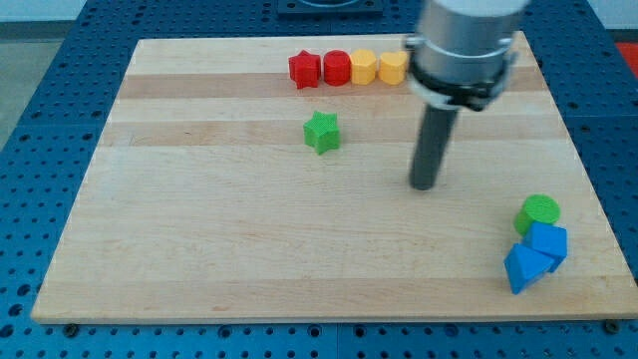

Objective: Put the green star at the top left side of green circle

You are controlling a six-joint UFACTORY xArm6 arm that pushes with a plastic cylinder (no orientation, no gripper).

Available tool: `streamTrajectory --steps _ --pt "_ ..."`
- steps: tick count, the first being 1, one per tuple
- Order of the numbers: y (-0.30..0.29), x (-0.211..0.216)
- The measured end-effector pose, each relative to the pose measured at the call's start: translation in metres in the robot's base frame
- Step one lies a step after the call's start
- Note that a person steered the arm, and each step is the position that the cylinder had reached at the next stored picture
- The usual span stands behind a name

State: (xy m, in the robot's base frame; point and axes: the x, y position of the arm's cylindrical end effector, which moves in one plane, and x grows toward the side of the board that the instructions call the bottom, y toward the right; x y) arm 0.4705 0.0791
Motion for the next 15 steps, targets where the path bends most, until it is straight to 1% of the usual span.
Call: streamTrajectory --steps 2,3,4,5,6,8,11,13,14,15 --pt "-0.159 -0.004" --pt "-0.198 -0.048" --pt "-0.196 -0.090" --pt "-0.158 -0.100" --pt "-0.114 -0.088" --pt "-0.056 -0.044" --pt "0.041 -0.012" --pt "0.088 -0.006" --pt "0.097 -0.006" --pt "0.094 -0.018"
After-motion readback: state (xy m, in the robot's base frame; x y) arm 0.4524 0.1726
